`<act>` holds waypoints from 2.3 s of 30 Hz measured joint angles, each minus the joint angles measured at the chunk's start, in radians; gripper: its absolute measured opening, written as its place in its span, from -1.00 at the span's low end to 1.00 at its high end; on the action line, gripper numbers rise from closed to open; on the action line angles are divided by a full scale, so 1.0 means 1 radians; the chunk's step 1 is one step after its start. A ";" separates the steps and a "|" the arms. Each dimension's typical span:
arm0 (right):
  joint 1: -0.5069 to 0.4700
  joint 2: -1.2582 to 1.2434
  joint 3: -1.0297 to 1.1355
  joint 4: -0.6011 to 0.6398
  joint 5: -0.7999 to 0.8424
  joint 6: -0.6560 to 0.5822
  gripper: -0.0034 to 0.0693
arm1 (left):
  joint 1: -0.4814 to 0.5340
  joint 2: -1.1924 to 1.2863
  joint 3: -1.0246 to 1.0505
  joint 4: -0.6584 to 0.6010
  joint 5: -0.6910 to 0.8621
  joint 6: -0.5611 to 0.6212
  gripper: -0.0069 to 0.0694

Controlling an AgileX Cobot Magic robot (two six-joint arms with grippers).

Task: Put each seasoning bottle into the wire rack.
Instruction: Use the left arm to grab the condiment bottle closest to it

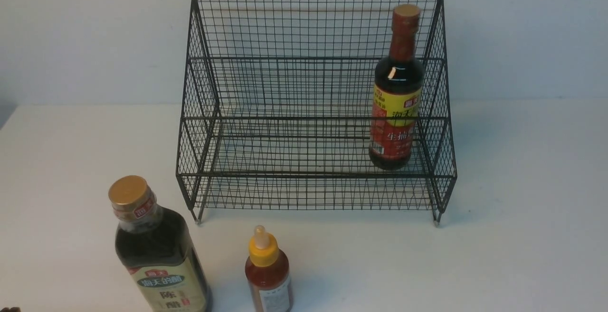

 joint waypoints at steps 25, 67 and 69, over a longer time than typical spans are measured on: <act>0.000 -0.485 0.961 0.402 -0.666 -0.278 -0.95 | 0.000 0.000 0.000 0.000 0.000 0.000 -0.83; -0.136 -0.681 1.241 -0.161 -0.842 0.054 -0.95 | 0.000 0.000 0.000 0.000 0.000 0.000 -0.83; -0.138 -0.681 1.241 -0.160 -0.842 0.054 -0.95 | 0.000 0.000 0.000 0.000 0.000 0.000 -0.83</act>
